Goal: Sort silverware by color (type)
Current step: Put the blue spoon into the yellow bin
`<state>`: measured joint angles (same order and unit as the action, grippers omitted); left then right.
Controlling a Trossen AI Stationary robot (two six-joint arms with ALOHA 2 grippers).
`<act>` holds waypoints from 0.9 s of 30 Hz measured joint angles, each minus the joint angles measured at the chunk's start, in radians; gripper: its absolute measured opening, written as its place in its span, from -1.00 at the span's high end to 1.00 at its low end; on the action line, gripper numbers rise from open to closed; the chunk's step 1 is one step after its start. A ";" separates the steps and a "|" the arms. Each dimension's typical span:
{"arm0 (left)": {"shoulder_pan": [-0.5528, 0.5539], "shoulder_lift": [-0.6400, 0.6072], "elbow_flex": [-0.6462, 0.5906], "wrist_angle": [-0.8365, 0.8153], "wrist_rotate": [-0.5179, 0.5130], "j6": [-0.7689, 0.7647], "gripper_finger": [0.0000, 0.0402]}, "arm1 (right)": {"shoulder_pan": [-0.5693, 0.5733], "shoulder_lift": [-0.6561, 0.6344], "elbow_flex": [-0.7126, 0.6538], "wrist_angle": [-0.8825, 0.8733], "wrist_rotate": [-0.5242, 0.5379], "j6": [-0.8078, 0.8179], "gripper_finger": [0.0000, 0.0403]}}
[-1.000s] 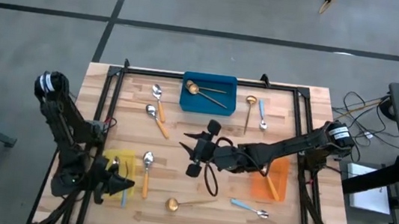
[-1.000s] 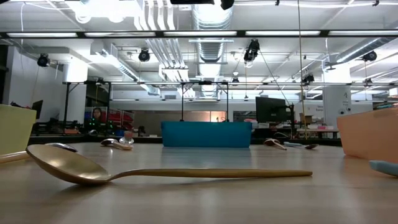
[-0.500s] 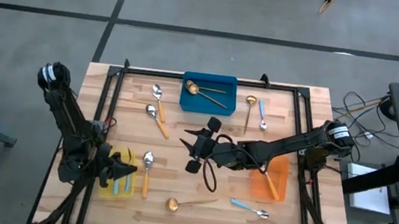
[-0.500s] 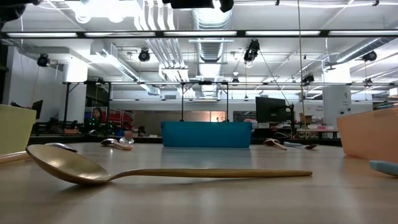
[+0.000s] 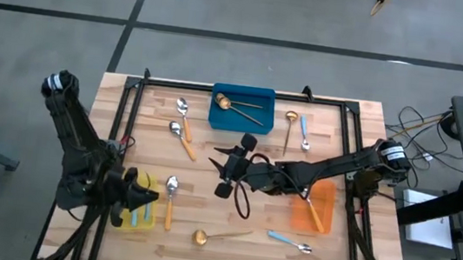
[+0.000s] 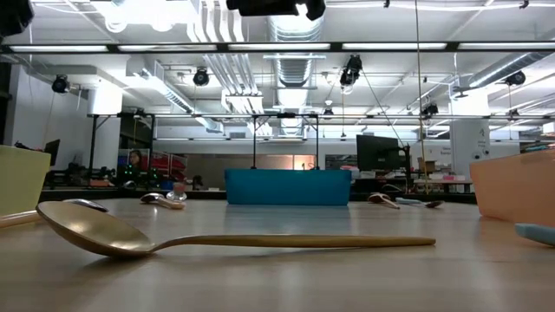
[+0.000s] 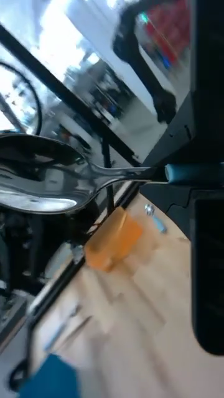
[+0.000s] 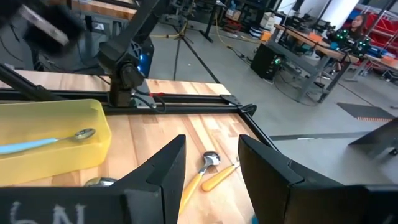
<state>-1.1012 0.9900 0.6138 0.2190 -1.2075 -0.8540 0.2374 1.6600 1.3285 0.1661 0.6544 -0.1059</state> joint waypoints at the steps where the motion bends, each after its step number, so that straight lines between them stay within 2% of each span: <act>1: 0.019 0.013 0.049 -0.069 0.015 0.009 0.95 | -0.001 0.000 0.000 0.000 0.000 0.000 0.31; 3: 0.065 0.042 0.152 -0.253 0.062 -0.006 0.95 | -0.002 0.000 0.000 0.000 0.000 0.000 0.31; 5: 0.113 0.080 0.255 -0.500 0.124 -0.094 0.95 | -0.001 0.000 0.000 -0.001 0.000 0.000 0.31; 10: 0.244 0.228 0.490 -1.182 0.330 -0.506 0.95 | -0.001 0.000 0.000 -0.043 0.000 0.005 0.31; 14: 0.244 0.335 0.609 -1.509 0.487 -0.801 0.93 | -0.001 0.000 0.000 -0.077 0.000 0.025 0.31; 17: 0.204 0.374 0.646 -1.622 0.625 -0.994 0.94 | -0.001 0.000 0.000 -0.080 0.000 0.015 0.31; 22: 0.090 0.374 0.606 -1.632 0.734 -1.348 0.95 | -0.001 -0.001 0.001 -0.081 0.000 -0.010 0.31; 25: 0.083 0.371 0.554 -1.546 0.840 -1.391 0.95 | -0.001 -0.002 0.002 -0.087 0.001 -0.021 0.31; 27: 0.111 0.374 0.514 -1.470 0.842 -1.391 0.95 | -0.001 -0.002 0.002 -0.088 0.000 -0.026 0.31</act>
<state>-0.9899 1.3638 1.1280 -1.2512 -0.3651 -2.2450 0.2367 1.6585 1.3304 0.0780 0.6548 -0.1318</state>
